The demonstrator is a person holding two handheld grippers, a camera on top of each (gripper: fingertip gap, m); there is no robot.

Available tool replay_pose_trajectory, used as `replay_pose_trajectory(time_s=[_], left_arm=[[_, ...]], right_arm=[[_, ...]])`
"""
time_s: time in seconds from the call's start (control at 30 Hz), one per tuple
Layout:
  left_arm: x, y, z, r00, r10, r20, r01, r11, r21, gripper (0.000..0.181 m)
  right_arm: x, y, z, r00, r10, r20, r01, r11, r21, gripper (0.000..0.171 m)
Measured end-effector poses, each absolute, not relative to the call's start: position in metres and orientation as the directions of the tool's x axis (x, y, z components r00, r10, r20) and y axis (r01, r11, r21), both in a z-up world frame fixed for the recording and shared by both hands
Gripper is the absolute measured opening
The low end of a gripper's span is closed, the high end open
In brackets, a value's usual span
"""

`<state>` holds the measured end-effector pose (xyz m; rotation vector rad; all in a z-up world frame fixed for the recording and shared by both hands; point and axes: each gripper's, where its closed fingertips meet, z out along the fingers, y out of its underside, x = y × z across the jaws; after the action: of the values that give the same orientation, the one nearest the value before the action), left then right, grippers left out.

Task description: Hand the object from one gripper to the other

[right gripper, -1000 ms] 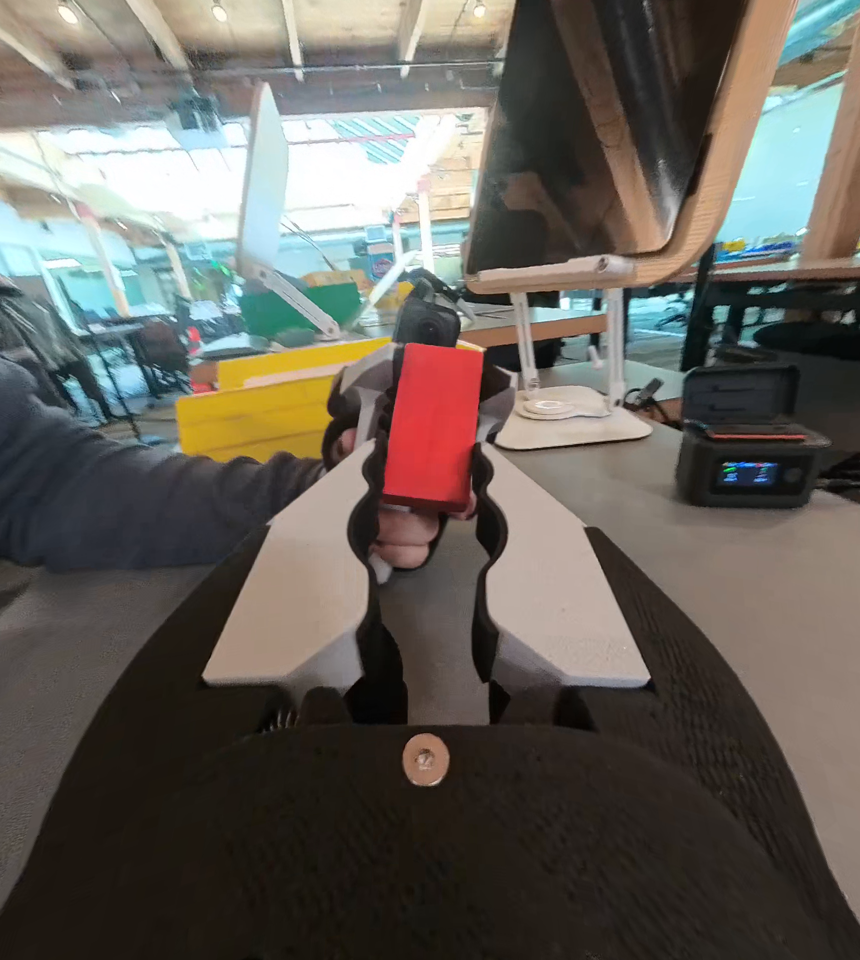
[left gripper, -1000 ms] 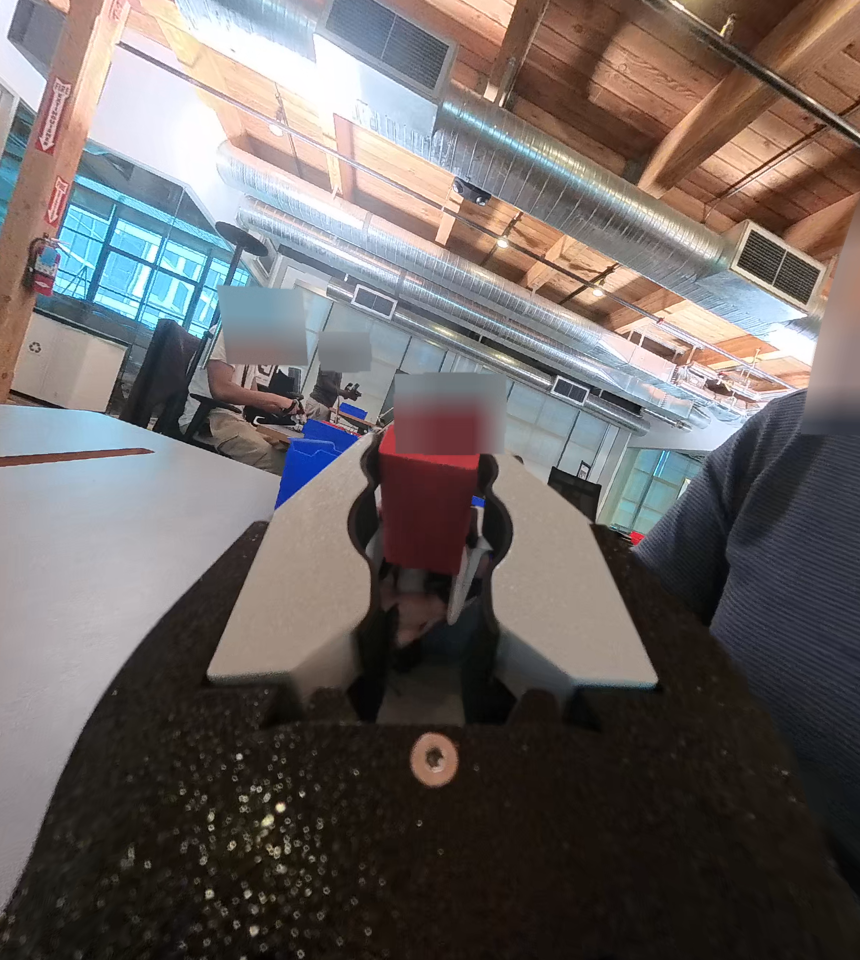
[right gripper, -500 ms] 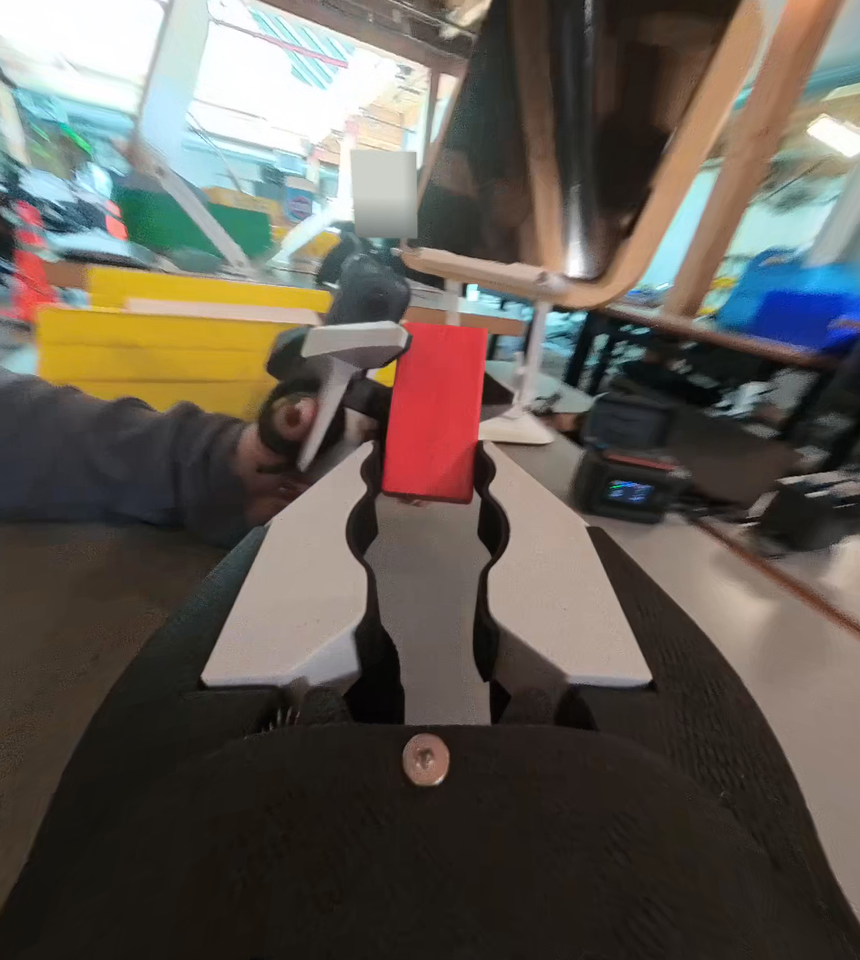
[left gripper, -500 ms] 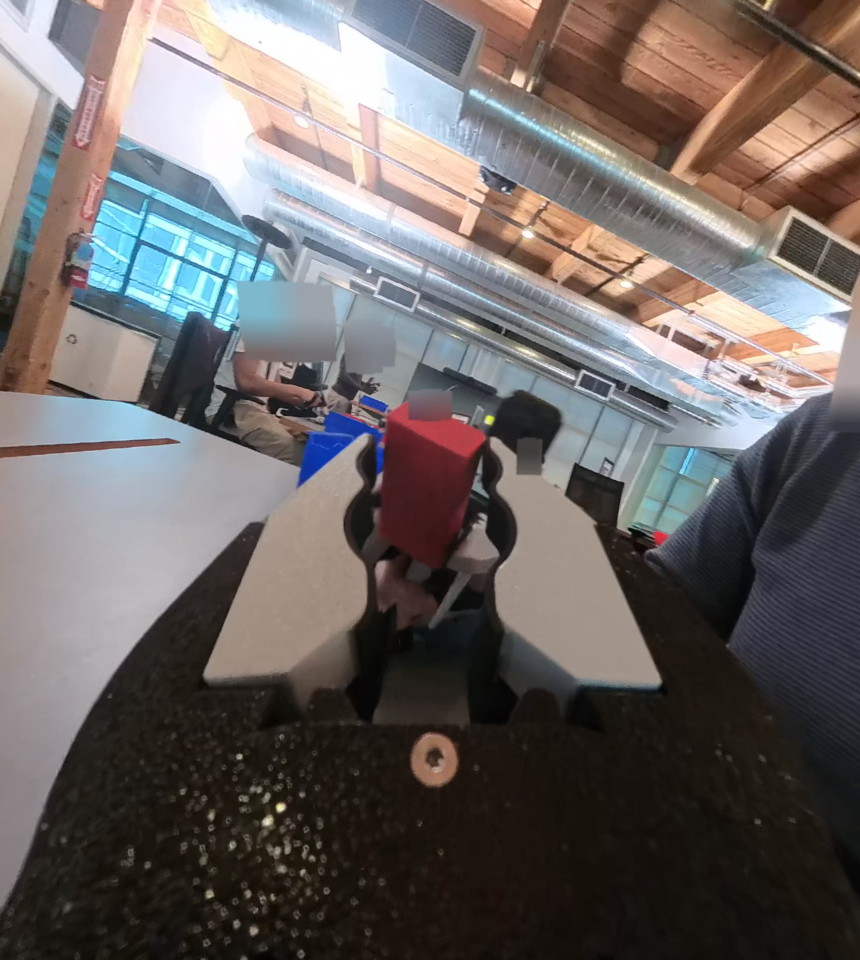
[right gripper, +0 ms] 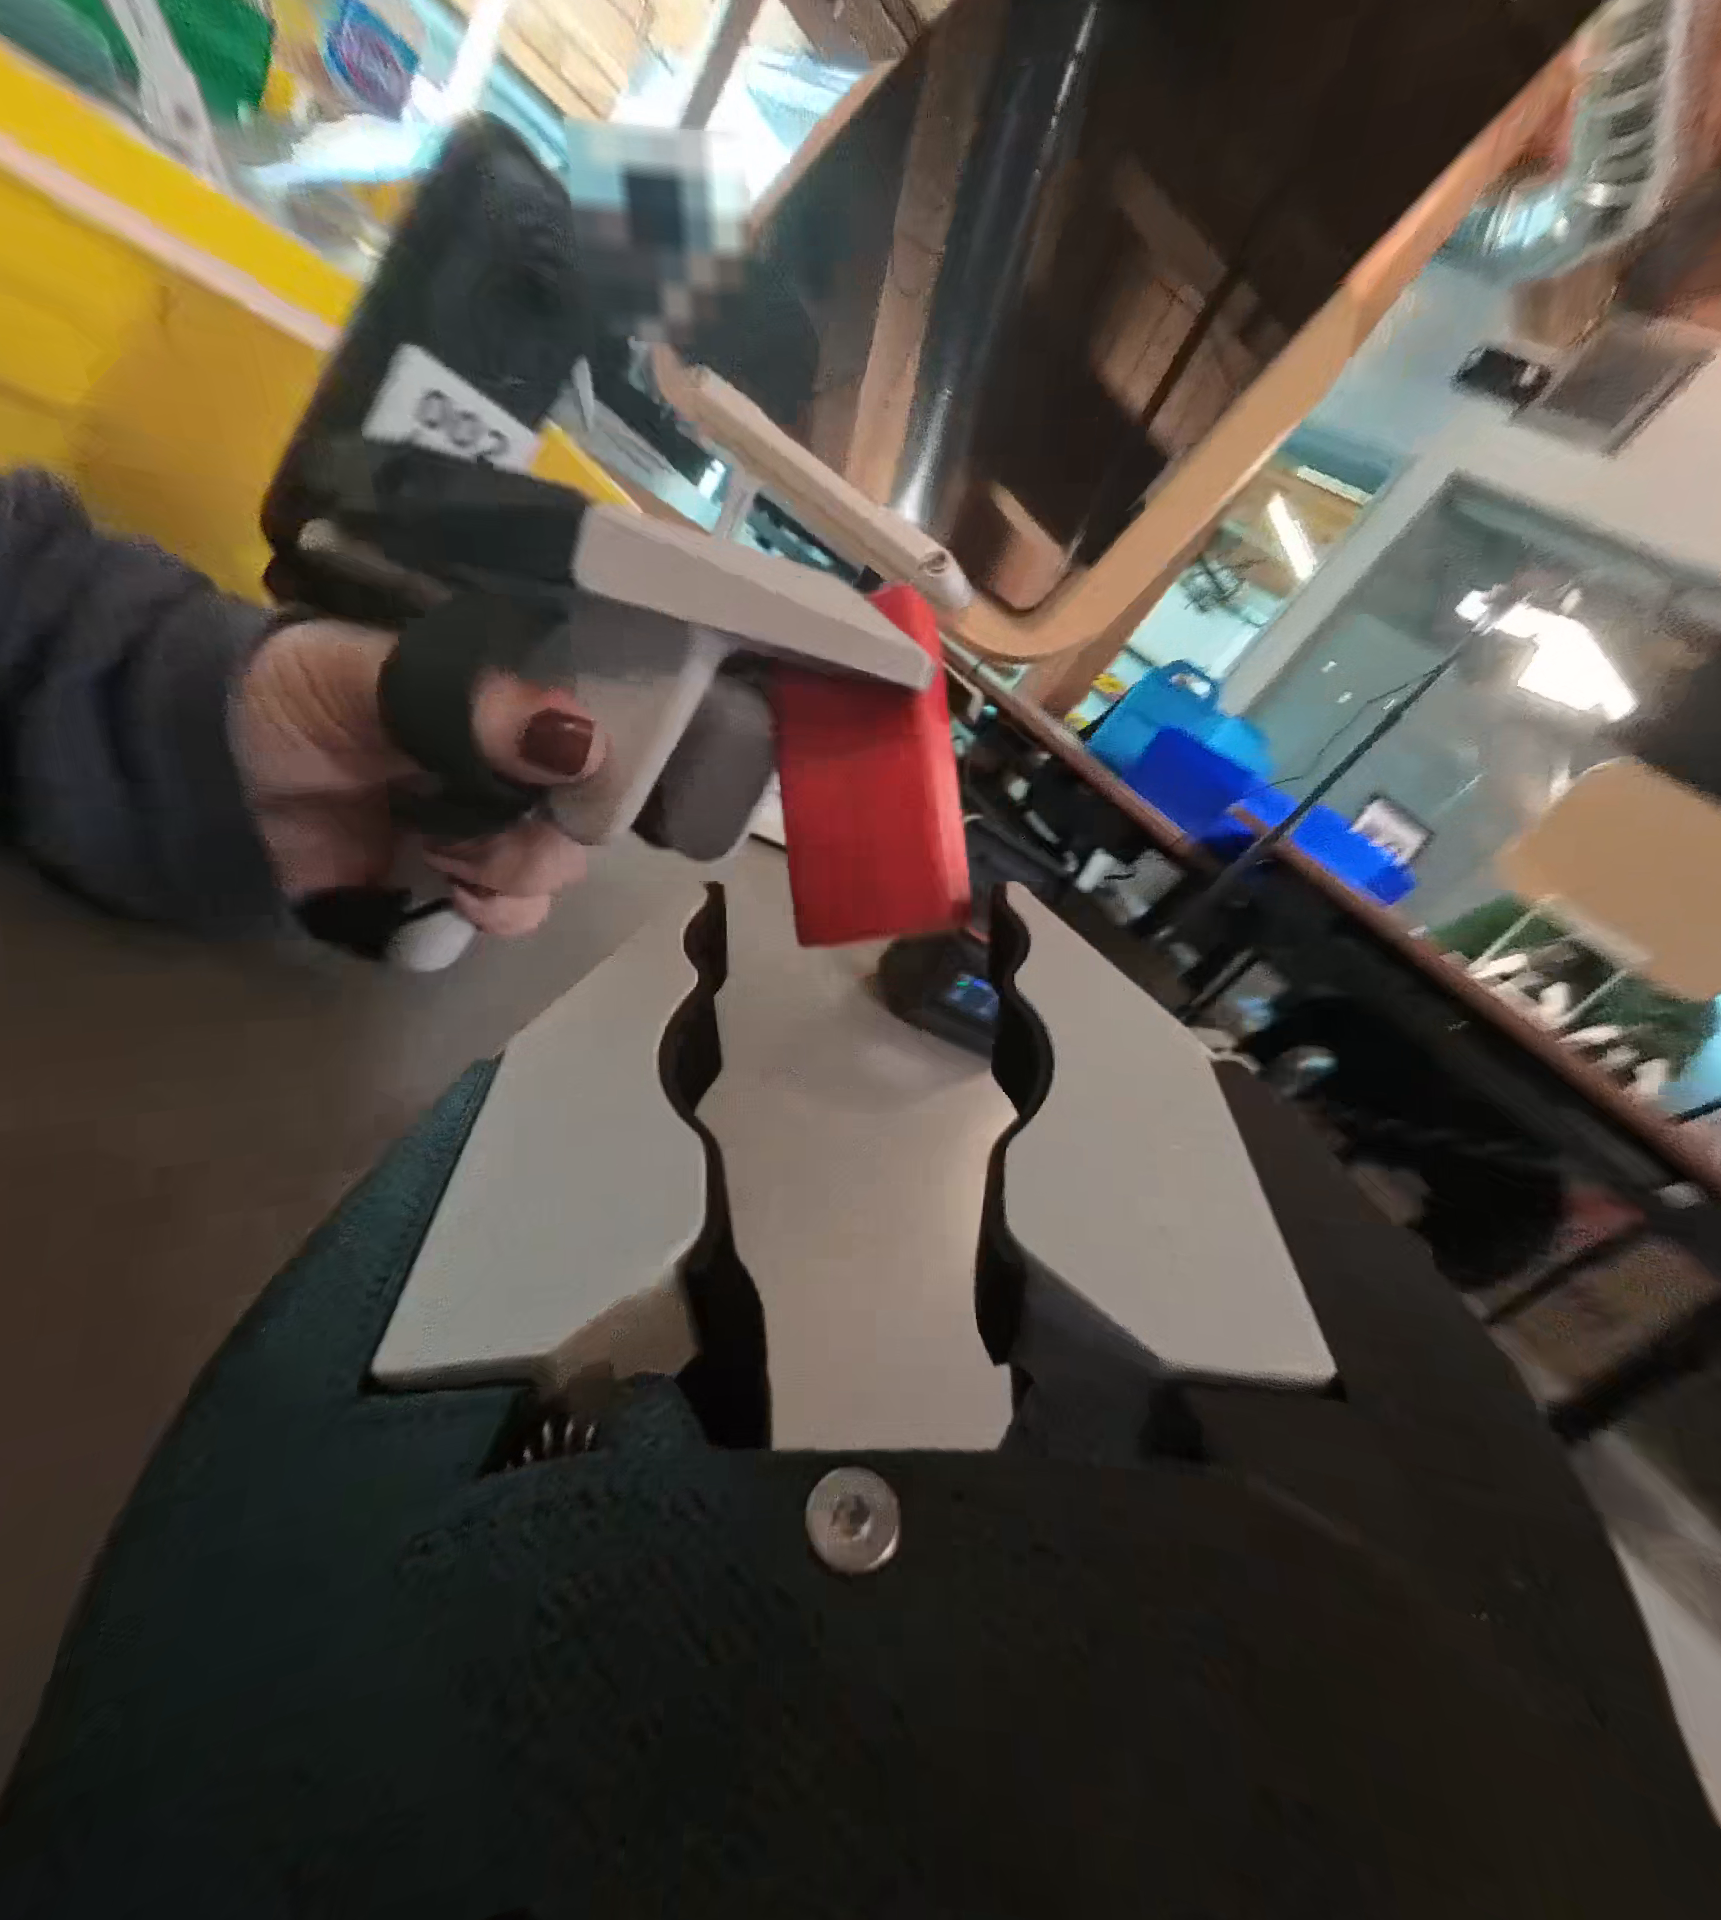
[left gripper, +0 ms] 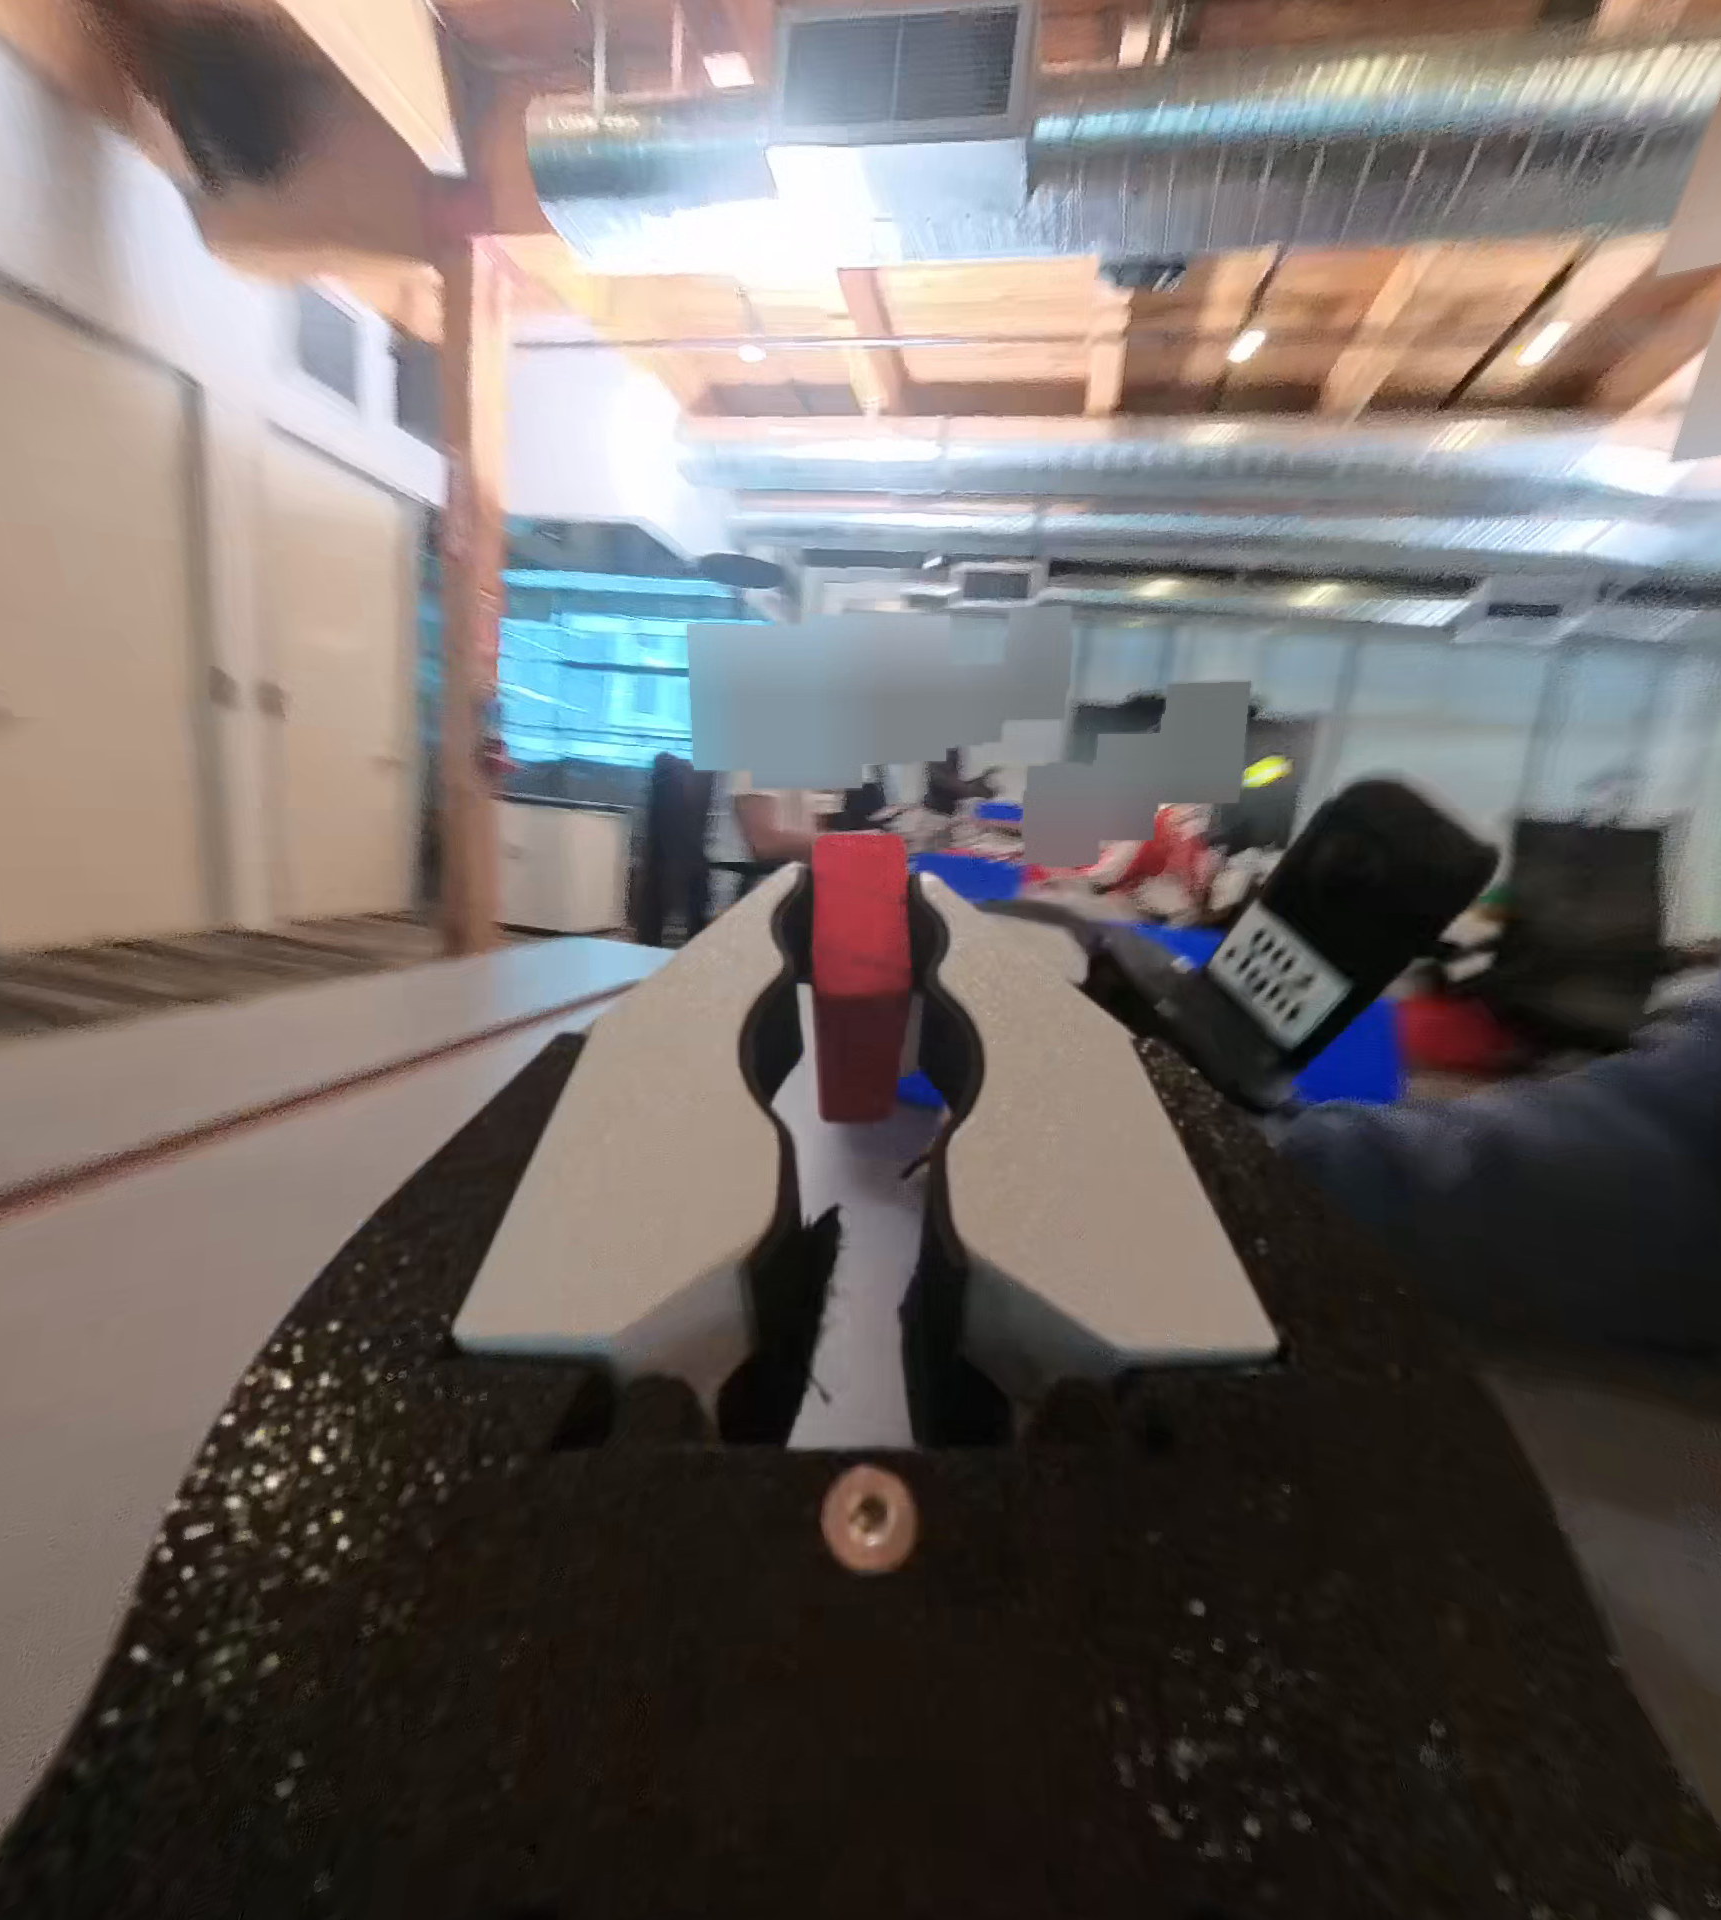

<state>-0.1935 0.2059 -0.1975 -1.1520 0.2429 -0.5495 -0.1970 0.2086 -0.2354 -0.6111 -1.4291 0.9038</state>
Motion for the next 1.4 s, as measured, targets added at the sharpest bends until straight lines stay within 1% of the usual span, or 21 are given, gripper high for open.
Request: replay_pose_trajectory(time_s=[0.07,0.13,0.17,0.23,0.3,0.37,0.43,0.57,0.67,0.7,0.77,0.87,0.9,0.93,0.97,1.03,1.1,1.17,1.27,1.33,1.4], left_arm=[[-0.197,0.209,-0.203,0.925,-0.369,-0.089,0.043,0.335,-0.941,0.015],[-0.201,0.215,-0.209,0.936,-0.178,-0.303,-0.236,0.321,-0.917,0.015],[-0.202,0.216,-0.211,0.904,-0.078,-0.421,-0.38,0.304,-0.873,0.014],[-0.203,0.218,-0.213,0.75,0.097,-0.654,-0.656,0.238,-0.716,0.014],[-0.195,0.219,-0.219,0.571,0.165,-0.804,-0.819,0.177,-0.546,0.015],[-0.18,0.221,-0.224,0.44,0.158,-0.884,-0.894,0.167,-0.415,0.014],[-0.166,0.222,-0.233,0.307,0.138,-0.942,-0.945,0.161,-0.284,0.015],[-0.143,0.224,-0.248,0.11,0.105,-0.988,-0.981,0.172,-0.091,0.014],[-0.135,0.223,-0.254,0.023,0.099,-0.995,-0.984,0.178,-0.005,0.014],[-0.134,0.223,-0.256,0.002,0.094,-0.996,-0.984,0.179,0.014,0.014],[-0.133,0.224,-0.26,-0.018,0.082,-0.997,-0.984,0.174,0.032,0.014],[-0.136,0.225,-0.262,0.098,0.037,-0.995,-0.978,0.188,-0.089,0.019],[-0.14,0.226,-0.259,0.152,0.041,-0.988,-0.973,0.18,-0.142,0.035],[-0.141,0.225,-0.255,0.238,0.038,-0.971,-0.955,0.192,-0.226,0.044],[-0.144,0.225,-0.246,0.356,0.042,-0.933,-0.917,0.209,-0.34,0.06],[-0.159,0.224,-0.233,0.601,0.004,-0.8,-0.78,0.224,-0.585,0.076],[-0.172,0.225,-0.232,0.807,-0.122,-0.578,-0.546,0.219,-0.809,0.084],[-0.178,0.224,-0.229,0.913,-0.28,-0.296,-0.245,0.202,-0.948,0.083],[-0.184,0.221,-0.226,0.863,-0.498,0.089,0.16,0.102,-0.982,0.074],[-0.186,0.218,-0.221,0.749,-0.601,0.278,0.36,0.017,-0.933,0.072],[-0.187,0.215,-0.219,0.604,-0.67,0.432,0.509,-0.093,-0.856,0.073]], right_arm=[[-0.195,0.217,-0.234,-0.126,0.884,0.45,-0.152,0.431,-0.889,0.05],[-0.194,0.22,-0.233,-0.196,0.935,0.296,-0.137,0.273,-0.952,0.048],[-0.193,0.221,-0.23,-0.231,0.952,0.2,-0.132,0.173,-0.976,0.046],[-0.191,0.219,-0.225,-0.342,0.94,-0.024,-0.095,-0.06,-0.994,0.043],[-0.189,0.219,-0.219,-0.449,0.856,-0.257,-0.028,-0.301,-0.953,0.043],[-0.188,0.226,-0.215,-0.494,0.739,-0.458,0.05,-0.502,-0.863,0.043],[-0.189,0.231,-0.221,-0.482,0.642,-0.597,0.163,-0.603,-0.781,0.044],[-0.187,0.224,-0.236,-0.414,0.535,-0.736,0.366,-0.643,-0.673,0.046],[-0.186,0.217,-0.256,-0.307,0.511,-0.803,0.496,-0.634,-0.593,0.046],[-0.185,0.214,-0.261,-0.292,0.515,-0.806,0.525,-0.618,-0.585,0.046],[-0.184,0.209,-0.26,-0.318,0.472,-0.822,0.538,-0.624,-0.567,0.027],[-0.186,0.212,-0.257,-0.341,0.445,-0.828,0.508,-0.654,-0.56,0.021],[-0.188,0.215,-0.253,-0.357,0.449,-0.819,0.475,-0.668,-0.573,0.018],[-0.189,0.221,-0.249,-0.371,0.464,-0.805,0.434,-0.68,-0.591,0.016],[-0.189,0.227,-0.246,-0.376,0.503,-0.778,0.389,-0.677,-0.625,0.015],[-0.19,0.24,-0.246,-0.36,0.617,-0.699,0.303,-0.632,-0.714,0.015],[-0.19,0.249,-0.242,-0.352,0.744,-0.568,0.195,-0.535,-0.822,0.015],[-0.189,0.253,-0.233,-0.329,0.87,-0.368,0.055,-0.371,-0.927,0.015],[-0.183,0.244,-0.217,-0.248,0.968,0.028,-0.147,-0.009,-0.989,0.015],[-0.179,0.237,-0.209,-0.103,0.935,0.34,-0.242,0.308,-0.92,0.015],[-0.181,0.234,-0.211,0.04,0.814,0.579,-0.201,0.575,-0.793,0.015]])
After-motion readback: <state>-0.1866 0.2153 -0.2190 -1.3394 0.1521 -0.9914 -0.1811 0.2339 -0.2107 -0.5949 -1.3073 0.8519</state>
